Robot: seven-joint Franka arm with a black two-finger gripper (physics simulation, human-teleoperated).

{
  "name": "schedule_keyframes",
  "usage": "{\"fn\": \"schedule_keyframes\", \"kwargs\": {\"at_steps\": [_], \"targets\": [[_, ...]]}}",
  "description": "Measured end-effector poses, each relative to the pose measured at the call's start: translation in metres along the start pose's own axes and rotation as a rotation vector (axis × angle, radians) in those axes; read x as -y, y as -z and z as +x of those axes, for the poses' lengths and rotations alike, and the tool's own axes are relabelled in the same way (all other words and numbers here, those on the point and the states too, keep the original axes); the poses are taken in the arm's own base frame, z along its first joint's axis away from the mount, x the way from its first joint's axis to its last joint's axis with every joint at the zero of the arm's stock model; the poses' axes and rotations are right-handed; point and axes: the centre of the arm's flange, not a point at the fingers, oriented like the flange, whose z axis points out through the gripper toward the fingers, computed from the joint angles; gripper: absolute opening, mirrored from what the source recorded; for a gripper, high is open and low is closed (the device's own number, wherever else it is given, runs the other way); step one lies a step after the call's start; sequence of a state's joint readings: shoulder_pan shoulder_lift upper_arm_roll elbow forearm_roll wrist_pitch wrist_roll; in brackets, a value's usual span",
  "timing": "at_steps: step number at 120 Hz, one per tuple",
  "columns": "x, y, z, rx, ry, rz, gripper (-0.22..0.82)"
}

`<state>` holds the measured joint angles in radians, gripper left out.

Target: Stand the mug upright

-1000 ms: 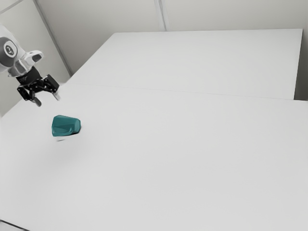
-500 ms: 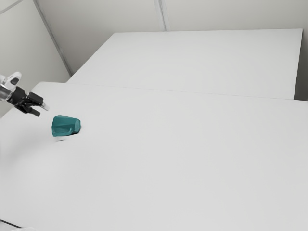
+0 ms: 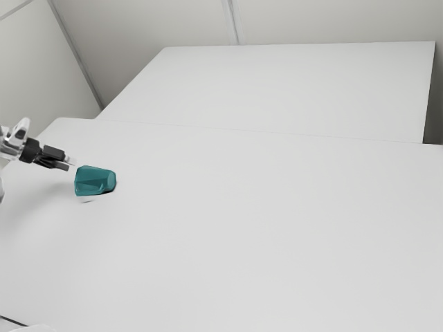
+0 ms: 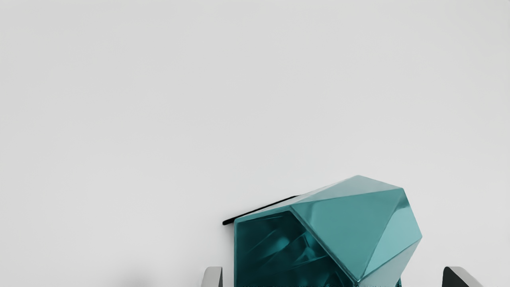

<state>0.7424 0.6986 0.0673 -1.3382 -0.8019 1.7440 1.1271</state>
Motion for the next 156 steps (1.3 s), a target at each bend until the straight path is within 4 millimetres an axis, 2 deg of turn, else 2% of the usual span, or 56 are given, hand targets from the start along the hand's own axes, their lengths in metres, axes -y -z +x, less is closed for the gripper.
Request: {"fn": "schedule_keyframes", "kwargs": {"at_steps": [48, 69, 106, 139, 156], "targets": [[-0.010, -0.012, -0.017, 0.057, 0.007, -0.156, 0.60], [0.000, -0.018, -0.025, 0.057, 0.017, -0.184, 0.60], [0.001, -0.033, -0.017, 0.007, -0.009, -0.232, 0.60], [0.010, -0.045, -0.024, -0.032, 0.004, -0.273, 0.40], [0.013, -0.047, -0.027, -0.044, 0.003, -0.289, 0.22]]}}
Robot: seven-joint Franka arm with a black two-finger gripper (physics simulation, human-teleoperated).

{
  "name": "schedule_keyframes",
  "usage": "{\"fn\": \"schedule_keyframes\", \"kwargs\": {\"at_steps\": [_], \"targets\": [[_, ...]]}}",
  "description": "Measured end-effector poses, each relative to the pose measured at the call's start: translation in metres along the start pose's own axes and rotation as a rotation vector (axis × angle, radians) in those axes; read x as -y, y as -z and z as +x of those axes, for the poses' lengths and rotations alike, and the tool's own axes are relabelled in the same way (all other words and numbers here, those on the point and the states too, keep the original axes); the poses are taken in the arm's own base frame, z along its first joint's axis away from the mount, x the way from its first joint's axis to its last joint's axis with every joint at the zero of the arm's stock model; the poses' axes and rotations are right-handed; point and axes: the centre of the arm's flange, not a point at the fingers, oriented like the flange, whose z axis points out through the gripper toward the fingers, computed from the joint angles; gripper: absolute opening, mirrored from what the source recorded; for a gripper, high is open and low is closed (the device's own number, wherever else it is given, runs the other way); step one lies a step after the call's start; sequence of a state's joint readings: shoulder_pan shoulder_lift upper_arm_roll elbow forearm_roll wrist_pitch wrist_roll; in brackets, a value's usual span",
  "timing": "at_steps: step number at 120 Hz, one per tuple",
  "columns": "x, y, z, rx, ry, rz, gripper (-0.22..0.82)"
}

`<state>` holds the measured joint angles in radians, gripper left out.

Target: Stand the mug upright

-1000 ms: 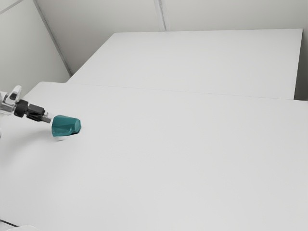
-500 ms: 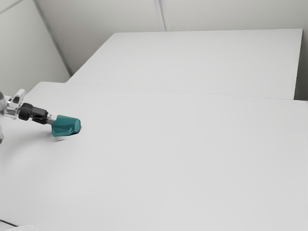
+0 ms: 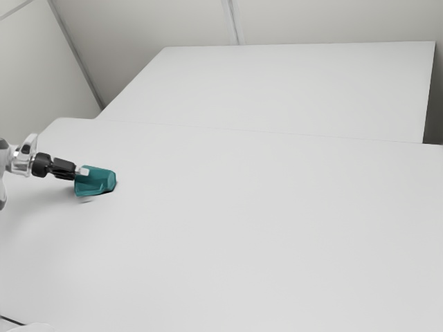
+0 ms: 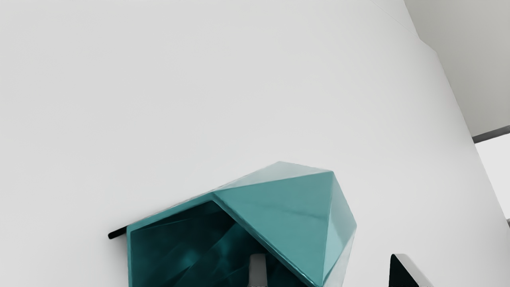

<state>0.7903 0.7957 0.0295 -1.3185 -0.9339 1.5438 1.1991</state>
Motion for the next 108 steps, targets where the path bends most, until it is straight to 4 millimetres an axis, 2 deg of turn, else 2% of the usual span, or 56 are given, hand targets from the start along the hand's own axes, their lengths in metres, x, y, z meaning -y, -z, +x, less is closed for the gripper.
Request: {"fn": "schedule_keyframes", "kwargs": {"at_steps": [16, 29, 69, 89, 108], "targets": [[0.000, 0.001, -0.001, -0.007, -0.009, -0.011, 0.04], [-0.001, 0.000, 0.000, -0.009, -0.017, -0.023, -0.06], [-0.014, 0.001, 0.009, -0.025, -0.065, -0.048, -0.16], [-0.040, 0.010, 0.028, 0.000, -0.118, -0.008, -0.16], [-0.094, -0.021, 0.069, 0.139, -0.202, 0.113, -0.16]]}}
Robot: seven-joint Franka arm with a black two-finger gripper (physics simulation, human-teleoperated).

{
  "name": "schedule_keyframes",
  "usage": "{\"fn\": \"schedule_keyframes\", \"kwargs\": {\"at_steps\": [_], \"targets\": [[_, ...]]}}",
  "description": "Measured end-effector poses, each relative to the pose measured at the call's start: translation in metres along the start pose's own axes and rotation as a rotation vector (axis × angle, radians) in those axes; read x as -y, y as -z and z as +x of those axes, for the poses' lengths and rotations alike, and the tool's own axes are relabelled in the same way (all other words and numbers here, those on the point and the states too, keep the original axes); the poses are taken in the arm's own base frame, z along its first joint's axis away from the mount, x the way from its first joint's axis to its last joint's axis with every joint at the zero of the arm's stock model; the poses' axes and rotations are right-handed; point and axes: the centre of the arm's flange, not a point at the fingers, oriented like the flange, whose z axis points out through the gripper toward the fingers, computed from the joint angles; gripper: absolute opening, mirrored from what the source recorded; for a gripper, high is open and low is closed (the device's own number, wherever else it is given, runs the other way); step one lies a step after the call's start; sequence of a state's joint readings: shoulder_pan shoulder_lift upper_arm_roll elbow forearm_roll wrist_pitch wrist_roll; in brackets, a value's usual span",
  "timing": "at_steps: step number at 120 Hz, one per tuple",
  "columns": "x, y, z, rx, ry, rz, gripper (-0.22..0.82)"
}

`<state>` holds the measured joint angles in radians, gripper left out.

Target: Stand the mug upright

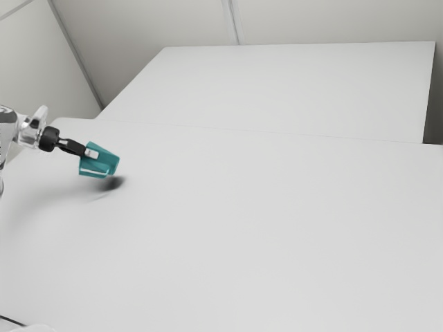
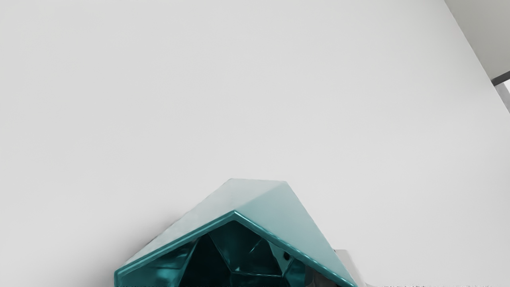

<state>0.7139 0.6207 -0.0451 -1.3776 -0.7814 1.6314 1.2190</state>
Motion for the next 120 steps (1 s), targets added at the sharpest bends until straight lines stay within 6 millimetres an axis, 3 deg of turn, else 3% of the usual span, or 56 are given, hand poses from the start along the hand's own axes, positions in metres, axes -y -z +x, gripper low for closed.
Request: {"fn": "schedule_keyframes", "kwargs": {"at_steps": [20, 37, 78, 101, 120], "targets": [[-0.049, -0.040, 0.037, 0.187, -0.072, 0.158, -0.17], [-0.083, -0.075, 0.049, 0.318, -0.129, 0.298, -0.16], [-0.197, -0.146, 0.088, 0.484, -0.237, 0.527, -0.16], [-0.232, -0.178, 0.086, 0.498, -0.166, 0.574, -0.16], [-0.254, -0.189, 0.065, 0.500, -0.058, 0.606, -0.16]]}}
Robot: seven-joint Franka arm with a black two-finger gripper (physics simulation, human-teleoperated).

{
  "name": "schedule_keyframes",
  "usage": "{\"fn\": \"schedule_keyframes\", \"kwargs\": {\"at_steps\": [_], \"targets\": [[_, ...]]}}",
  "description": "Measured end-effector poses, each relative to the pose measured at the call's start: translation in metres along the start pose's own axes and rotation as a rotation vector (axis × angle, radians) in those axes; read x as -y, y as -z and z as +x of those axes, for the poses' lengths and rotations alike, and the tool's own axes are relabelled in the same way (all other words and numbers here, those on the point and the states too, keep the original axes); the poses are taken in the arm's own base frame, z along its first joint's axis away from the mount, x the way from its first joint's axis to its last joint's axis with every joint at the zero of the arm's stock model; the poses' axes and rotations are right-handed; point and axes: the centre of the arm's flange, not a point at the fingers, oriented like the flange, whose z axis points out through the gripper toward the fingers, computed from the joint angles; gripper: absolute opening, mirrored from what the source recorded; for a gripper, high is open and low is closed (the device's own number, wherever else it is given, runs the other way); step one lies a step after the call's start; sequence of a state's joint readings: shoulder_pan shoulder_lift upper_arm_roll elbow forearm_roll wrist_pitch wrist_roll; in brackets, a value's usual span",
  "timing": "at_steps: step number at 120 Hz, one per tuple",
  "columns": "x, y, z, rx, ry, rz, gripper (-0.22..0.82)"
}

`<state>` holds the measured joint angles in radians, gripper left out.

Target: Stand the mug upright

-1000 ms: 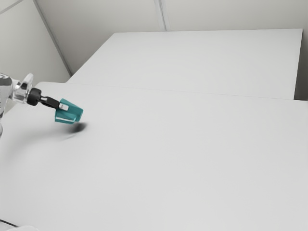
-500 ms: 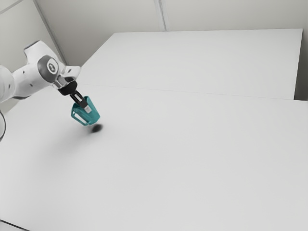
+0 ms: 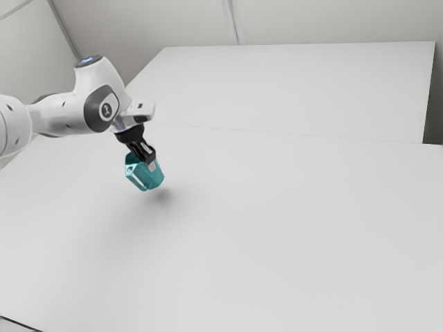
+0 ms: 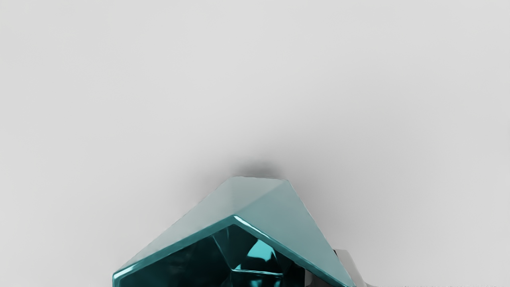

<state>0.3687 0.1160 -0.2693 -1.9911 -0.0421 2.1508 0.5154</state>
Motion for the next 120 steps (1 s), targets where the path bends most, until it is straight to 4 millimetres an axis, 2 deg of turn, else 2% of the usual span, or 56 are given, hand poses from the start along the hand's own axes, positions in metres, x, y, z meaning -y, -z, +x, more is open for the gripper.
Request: {"fn": "schedule_keyframes", "kwargs": {"at_steps": [15, 29, 57, 91, 120], "targets": [[-0.022, -0.003, -0.013, 0.023, 0.068, 0.007, -0.16], [-0.031, -0.006, -0.019, 0.031, 0.127, 0.012, -0.16], [-0.048, -0.023, -0.024, 0.055, 0.207, 0.007, -0.16], [-0.048, -0.048, -0.025, 0.081, 0.292, -0.011, -0.16], [-0.045, -0.058, -0.025, 0.089, 0.334, -0.008, -0.16]]}}
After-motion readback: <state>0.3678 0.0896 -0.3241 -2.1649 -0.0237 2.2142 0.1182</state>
